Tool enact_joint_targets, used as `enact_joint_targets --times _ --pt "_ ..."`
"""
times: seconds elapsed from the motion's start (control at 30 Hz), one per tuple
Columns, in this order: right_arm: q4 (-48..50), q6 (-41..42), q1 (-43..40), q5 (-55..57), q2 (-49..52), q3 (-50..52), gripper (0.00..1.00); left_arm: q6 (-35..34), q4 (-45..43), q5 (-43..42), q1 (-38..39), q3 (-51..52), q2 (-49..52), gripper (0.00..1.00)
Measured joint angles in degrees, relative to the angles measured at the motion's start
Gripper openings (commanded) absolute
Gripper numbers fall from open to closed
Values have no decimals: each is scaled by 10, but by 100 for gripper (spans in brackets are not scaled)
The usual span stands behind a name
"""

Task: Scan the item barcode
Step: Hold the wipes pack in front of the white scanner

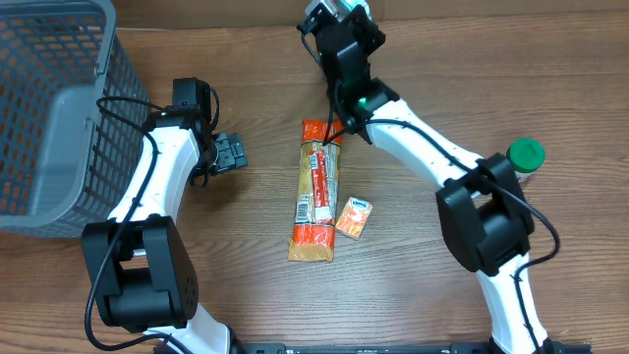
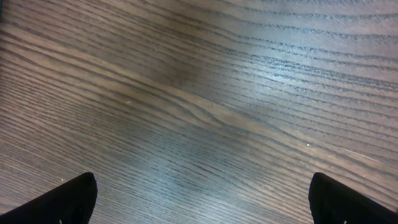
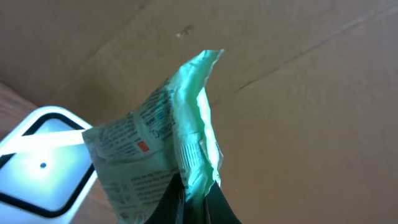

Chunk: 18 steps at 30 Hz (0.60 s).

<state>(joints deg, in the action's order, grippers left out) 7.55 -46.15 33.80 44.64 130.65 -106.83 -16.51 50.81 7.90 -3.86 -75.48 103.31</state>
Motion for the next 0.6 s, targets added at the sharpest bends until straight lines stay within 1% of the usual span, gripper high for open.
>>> enact_joint_targets --times 0.13,0.2,0.27,0.5,0.6 --pt "50 -8 1 12 22 0 4 0 0 0 0 0 0 100" --pt "91 -21 1 13 37 0 4 0 0 0 0 0 0 100" --pt "122 -45 1 10 49 0 4 0 0 0 0 0 0 100" --pt "158 -182 0 -42 89 0 4 0 0 0 0 0 0 100" --pt "170 -211 -1 -53 103 0 4 0 0 0 0 0 0 100"
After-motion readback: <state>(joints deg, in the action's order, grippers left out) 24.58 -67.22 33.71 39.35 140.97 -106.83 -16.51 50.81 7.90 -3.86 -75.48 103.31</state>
